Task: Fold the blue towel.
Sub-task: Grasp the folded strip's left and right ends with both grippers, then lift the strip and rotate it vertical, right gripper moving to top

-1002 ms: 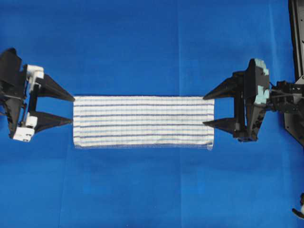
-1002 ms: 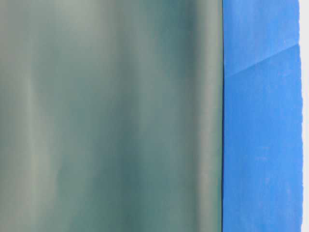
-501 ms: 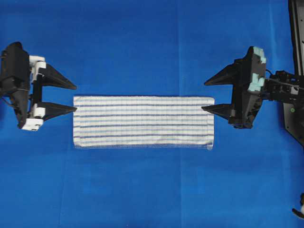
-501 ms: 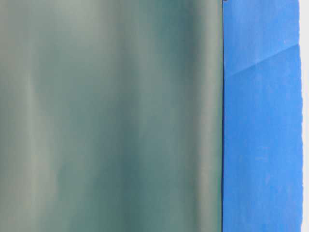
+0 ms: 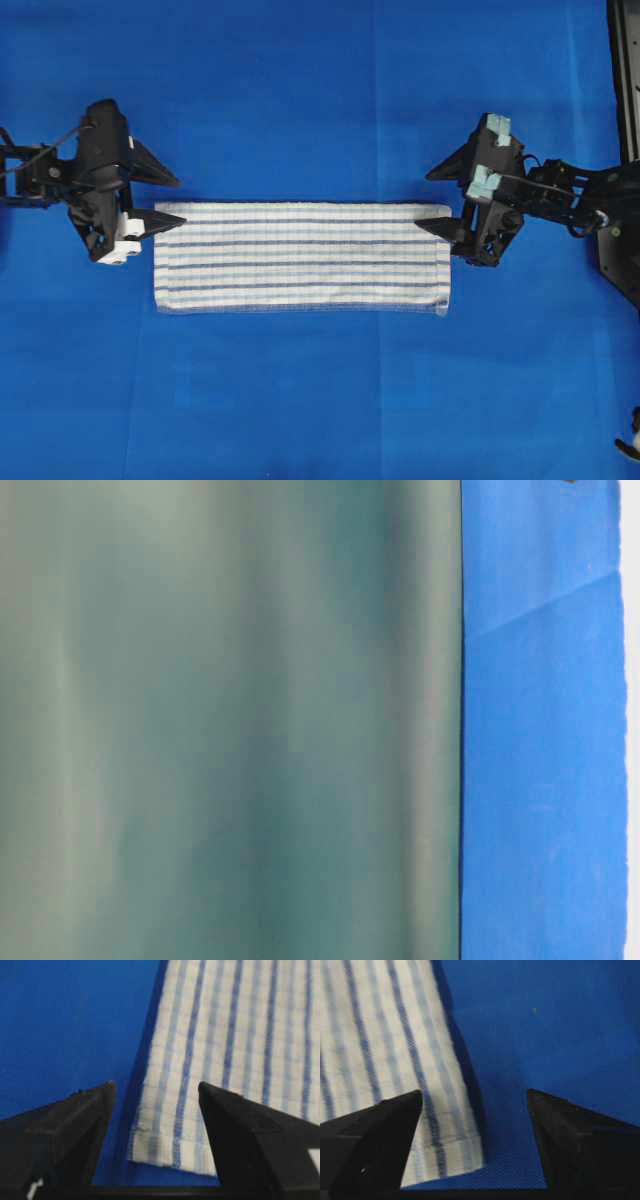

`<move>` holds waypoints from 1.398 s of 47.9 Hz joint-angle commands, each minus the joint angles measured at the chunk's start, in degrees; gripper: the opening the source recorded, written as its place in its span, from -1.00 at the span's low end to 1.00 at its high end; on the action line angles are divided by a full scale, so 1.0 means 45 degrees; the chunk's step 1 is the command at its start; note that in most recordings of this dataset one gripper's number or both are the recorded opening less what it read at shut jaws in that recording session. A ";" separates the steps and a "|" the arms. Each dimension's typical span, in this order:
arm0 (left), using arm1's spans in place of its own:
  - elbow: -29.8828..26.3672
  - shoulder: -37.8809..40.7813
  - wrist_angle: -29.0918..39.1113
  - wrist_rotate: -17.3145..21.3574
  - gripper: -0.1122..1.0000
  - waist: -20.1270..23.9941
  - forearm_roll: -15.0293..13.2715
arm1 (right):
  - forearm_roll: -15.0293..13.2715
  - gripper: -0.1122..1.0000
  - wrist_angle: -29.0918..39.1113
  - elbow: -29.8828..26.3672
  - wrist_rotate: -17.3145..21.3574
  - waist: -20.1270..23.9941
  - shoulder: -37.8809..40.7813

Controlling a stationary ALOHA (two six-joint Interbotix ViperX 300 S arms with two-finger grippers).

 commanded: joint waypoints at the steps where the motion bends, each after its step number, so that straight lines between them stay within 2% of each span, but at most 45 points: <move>1: -0.0137 0.0234 -0.0176 0.0000 0.26 0.0039 0.0020 | 0.0195 0.69 -0.0254 -0.0020 0.0020 -0.0020 0.0137; 5: -0.0078 0.0430 -0.0137 -0.0059 0.16 0.0039 0.0020 | 0.0234 0.60 -0.0234 0.0020 0.0020 -0.0020 0.0176; 10: -0.0098 0.0527 -0.0098 -0.0078 -0.07 -0.0039 0.0020 | 0.0234 0.38 -0.0176 0.0078 0.0020 0.0039 0.0176; 22: -0.0195 0.0645 0.0078 -0.0078 -0.71 -0.0391 0.0020 | 0.0176 -0.53 -0.0020 0.0098 -0.0078 0.0176 0.0176; 27: -0.0234 0.0645 0.0371 -0.0078 -0.75 -0.0449 0.0020 | 0.0176 -0.72 0.0020 0.0078 -0.0078 0.0195 0.0176; 38: -0.0684 0.0449 0.1211 0.0039 -0.75 -0.0391 0.0020 | 0.0176 -0.74 0.0020 0.0020 -0.0078 0.0195 -0.0039; 46: -0.1152 -0.0293 0.2324 0.0059 -0.75 -0.0234 0.0039 | 0.0176 -0.74 0.0176 0.0000 -0.0098 0.0195 -0.0996; 56: -0.1602 -0.1953 0.3828 0.0000 -0.75 -0.0234 0.0039 | 0.0176 -0.74 0.1348 -0.0078 -0.0430 0.0137 -0.3047; 67: -0.1602 -0.3301 0.4063 -0.0215 -0.75 -0.0664 0.0020 | 0.0176 -0.74 0.2559 -0.0254 -0.0625 0.0117 -0.4570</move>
